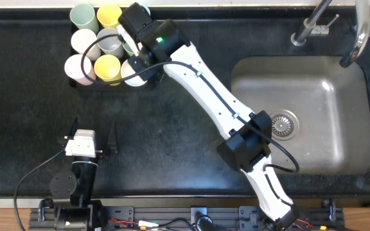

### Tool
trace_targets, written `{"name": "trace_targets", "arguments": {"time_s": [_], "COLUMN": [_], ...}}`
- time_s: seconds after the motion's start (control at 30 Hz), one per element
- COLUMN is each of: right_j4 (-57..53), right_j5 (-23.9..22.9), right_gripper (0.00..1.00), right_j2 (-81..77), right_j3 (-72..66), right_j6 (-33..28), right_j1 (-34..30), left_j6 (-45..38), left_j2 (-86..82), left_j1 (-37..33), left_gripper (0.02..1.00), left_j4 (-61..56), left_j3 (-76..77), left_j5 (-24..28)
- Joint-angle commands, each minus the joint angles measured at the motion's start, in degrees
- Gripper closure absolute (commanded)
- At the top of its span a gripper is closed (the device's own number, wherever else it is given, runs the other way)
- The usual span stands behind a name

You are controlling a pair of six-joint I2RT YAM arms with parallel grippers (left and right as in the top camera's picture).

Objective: Store Cups

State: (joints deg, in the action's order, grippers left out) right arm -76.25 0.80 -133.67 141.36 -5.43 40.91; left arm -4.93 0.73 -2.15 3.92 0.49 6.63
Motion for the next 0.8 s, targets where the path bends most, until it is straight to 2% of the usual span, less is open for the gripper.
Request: {"name": "trace_targets", "arguments": {"time_s": [0.03, 0.2, 0.8], "right_j4": [1.57, 2.08, 3.58], "right_j5": [-0.48, 1.18, 1.29], "right_gripper": [0.958, 0.958, 0.956], "right_j2": [-0.44, -1.79, -6.51], "right_j3": [1.95, 1.95, 1.95], "right_j6": [-0.04, 0.31, -0.61], "right_j1": [-1.46, -1.66, -1.6], "left_j6": [-1.27, -1.25, -1.27], "left_j2": [-0.61, -0.61, -0.61], "left_j1": [-0.35, -0.35, -0.35], "left_gripper": [0.02, 0.023, 0.02], "left_j4": [0.33, 0.33, 0.33], "left_j3": [-0.02, -0.02, -0.02], "left_j5": [-0.28, -0.28, -0.28]}}
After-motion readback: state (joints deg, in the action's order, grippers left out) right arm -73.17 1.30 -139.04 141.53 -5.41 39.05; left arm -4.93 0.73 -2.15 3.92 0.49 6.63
